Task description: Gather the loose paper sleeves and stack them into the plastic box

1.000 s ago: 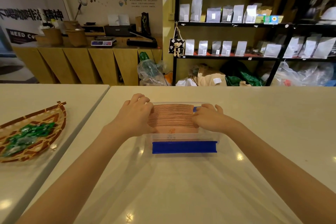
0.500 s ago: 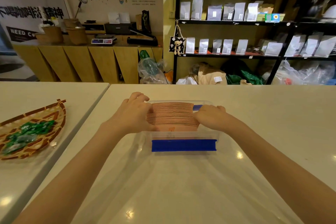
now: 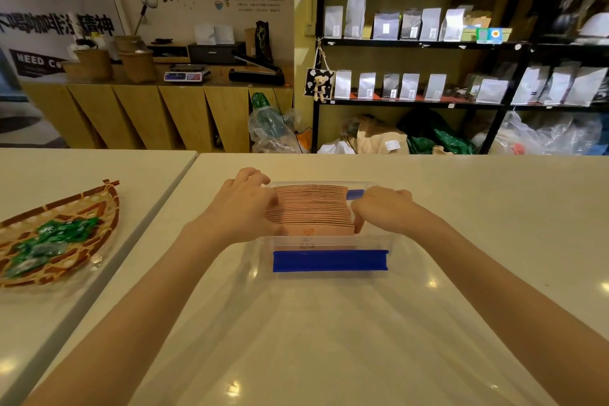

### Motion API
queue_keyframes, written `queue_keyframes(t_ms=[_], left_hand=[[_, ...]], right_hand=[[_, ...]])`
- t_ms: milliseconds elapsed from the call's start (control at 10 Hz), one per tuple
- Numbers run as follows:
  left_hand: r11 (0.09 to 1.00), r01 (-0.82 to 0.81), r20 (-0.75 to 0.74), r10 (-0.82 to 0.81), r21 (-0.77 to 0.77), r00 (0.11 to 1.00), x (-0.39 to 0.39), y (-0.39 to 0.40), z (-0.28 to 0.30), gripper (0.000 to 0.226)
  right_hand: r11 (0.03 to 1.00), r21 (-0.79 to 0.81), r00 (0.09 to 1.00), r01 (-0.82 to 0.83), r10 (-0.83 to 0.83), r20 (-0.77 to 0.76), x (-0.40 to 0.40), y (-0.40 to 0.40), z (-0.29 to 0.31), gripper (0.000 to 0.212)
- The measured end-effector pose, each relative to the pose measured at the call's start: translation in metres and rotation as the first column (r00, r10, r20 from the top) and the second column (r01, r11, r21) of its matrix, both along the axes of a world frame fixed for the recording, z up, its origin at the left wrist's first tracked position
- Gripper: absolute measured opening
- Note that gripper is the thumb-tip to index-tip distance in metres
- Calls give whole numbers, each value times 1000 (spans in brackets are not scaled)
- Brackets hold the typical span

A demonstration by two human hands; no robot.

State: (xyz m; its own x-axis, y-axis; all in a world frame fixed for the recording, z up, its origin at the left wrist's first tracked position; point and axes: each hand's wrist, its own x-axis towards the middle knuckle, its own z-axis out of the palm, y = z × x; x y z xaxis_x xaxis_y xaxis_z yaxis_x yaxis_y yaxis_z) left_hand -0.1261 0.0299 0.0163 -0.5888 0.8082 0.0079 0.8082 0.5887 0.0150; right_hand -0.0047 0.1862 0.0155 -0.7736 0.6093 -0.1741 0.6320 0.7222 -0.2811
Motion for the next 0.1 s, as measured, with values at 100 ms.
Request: queue_keyframes(t_ms=[100], left_hand=[[997,29,-9,-28,78,1000,3,-1,10,51]], right_hand=[[997,57,992,44,-37,-117,6,3,18,15]])
